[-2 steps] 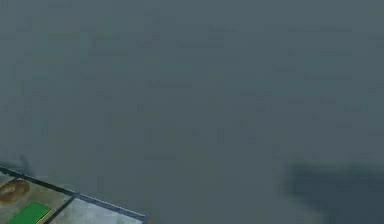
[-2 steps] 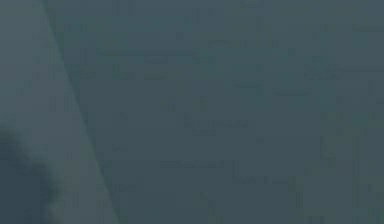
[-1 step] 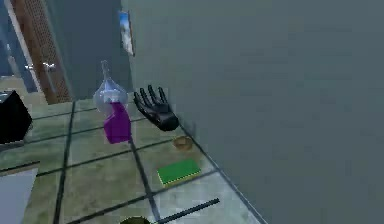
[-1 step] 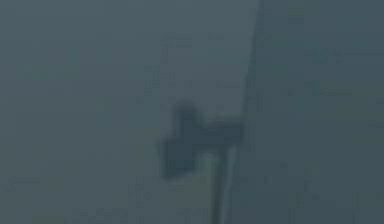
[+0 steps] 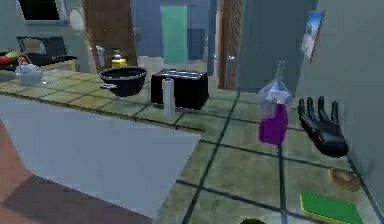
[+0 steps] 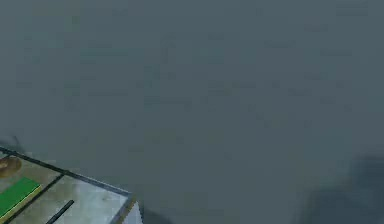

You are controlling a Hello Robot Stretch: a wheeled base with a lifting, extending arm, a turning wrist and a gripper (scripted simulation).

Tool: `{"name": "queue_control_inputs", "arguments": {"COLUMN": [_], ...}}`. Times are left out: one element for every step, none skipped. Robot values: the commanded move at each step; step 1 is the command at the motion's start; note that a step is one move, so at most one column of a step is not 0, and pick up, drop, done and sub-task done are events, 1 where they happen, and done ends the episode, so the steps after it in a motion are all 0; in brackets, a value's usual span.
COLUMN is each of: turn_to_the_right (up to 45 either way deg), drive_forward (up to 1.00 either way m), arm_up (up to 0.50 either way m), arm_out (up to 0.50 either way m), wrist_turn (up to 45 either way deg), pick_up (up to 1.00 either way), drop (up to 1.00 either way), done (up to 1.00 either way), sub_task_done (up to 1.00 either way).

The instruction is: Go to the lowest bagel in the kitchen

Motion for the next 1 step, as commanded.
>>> {"name": "queue_control_inputs", "arguments": {"turn_to_the_right": [-45.0], "drive_forward": [0.0], "arm_up": [0.0], "arm_out": [0.0], "wrist_turn": [0.0], "pick_up": [0.0], "drop": [0.0], "done": [0.0], "sub_task_done": [0.0]}}
